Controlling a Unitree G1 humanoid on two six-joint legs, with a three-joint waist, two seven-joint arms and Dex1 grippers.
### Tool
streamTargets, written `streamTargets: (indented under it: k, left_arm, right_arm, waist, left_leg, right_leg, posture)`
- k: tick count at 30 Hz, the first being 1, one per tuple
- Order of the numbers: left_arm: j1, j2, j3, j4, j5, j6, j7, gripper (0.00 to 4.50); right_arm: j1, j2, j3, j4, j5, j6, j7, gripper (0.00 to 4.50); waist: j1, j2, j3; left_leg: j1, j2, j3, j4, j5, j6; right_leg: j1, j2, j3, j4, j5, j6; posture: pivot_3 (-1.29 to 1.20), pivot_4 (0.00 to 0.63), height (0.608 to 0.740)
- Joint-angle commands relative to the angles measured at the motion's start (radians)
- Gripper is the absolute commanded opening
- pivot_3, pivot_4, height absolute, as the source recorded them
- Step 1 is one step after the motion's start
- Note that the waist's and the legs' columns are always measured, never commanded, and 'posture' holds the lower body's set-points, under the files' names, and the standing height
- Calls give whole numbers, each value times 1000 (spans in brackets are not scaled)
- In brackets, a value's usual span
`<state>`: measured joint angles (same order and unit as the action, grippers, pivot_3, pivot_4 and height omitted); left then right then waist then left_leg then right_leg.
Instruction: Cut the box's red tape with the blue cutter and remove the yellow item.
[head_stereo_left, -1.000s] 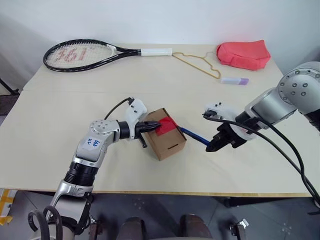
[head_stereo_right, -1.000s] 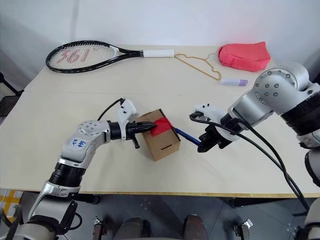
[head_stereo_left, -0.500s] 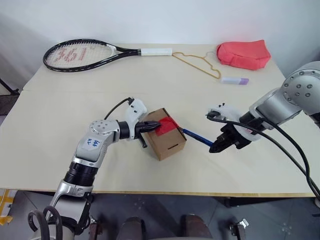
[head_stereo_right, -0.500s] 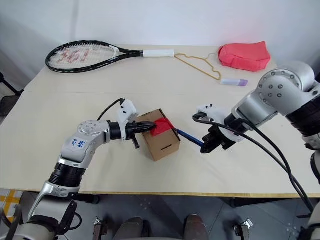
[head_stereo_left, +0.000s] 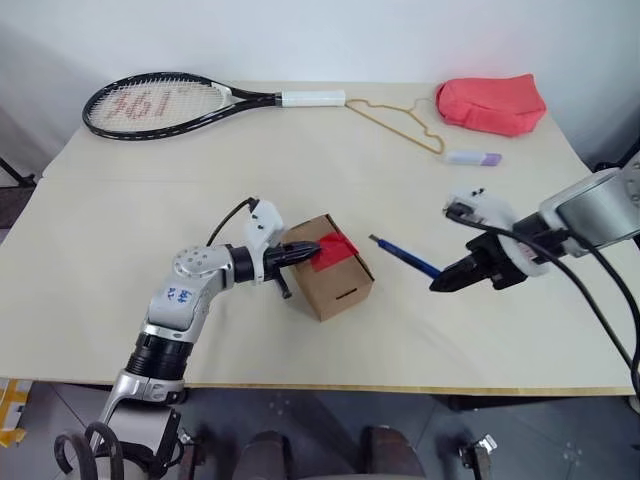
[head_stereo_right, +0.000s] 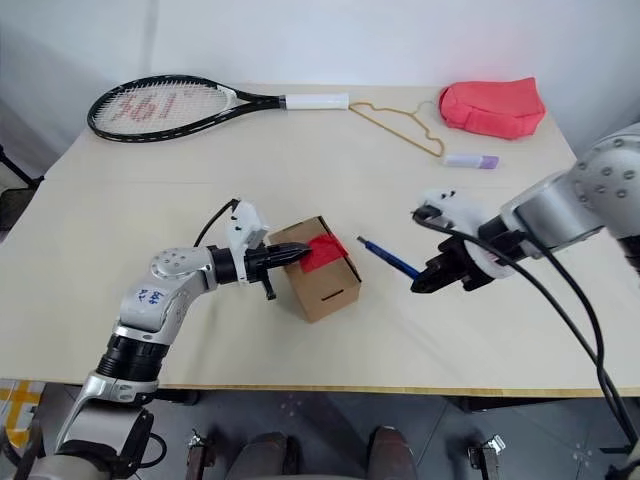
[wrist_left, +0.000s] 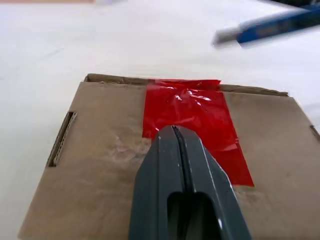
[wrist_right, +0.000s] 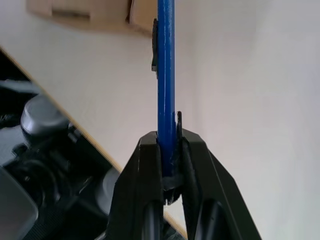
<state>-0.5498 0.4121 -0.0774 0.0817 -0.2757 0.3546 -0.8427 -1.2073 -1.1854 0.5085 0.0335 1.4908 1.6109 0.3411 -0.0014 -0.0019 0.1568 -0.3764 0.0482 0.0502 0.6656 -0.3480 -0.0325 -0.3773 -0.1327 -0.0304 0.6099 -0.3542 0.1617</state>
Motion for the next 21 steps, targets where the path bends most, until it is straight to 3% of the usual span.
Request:
streamTargets:
  k: [1,3,6,11,15,21]
  left_arm:
    - [-1,45,65,16,-35,-197,-116,0]
    - [-24,86,73,15,-33,-350,-207,515]
    - [-111,125,28,58,45,-575,-277,1374]
    - [-253,66,-35,177,120,-805,-286,2732]
    - [-332,22,-85,263,168,-912,-285,2732]
    - [-351,-1,-132,330,187,-962,-299,2732]
  right_arm:
    - [17,-27,-83,-3,59,4,53,132]
    - [28,-19,-100,18,125,4,53,132]
    - [31,30,-116,44,211,4,5,132]
    - [24,101,-110,101,327,-11,-100,132]
    - [26,123,-79,102,429,-53,-197,132]
    - [33,140,-53,71,481,-88,-272,132]
  waist:
    - [0,0,7]
    - [-1,-3,17]
    - [2,-3,21]
    - [25,-5,22]
    - [28,-8,25]
    - [22,-8,25]
  left_leg:
    - [-1,0,2,0,0,0]
    - [-3,1,3,1,0,0]
    - [-20,2,2,11,1,-1]
    - [-28,1,2,18,0,0]
    - [-30,0,3,18,0,1]
    - [-30,2,2,18,0,1]
  right_leg:
    - [0,0,-1,1,0,0]
    - [-3,0,-5,2,1,-1]
    - [-21,-3,-19,13,5,0]
    - [-23,-13,-49,12,10,1]
    - [-21,-20,-74,11,14,-1]
    - [-21,-20,-80,11,14,-2]
  posture:
    - [0,150,740]
    - [0,150,740]
    - [0,150,740]
    - [0,150,740]
    - [0,150,740]
    - [0,150,740]
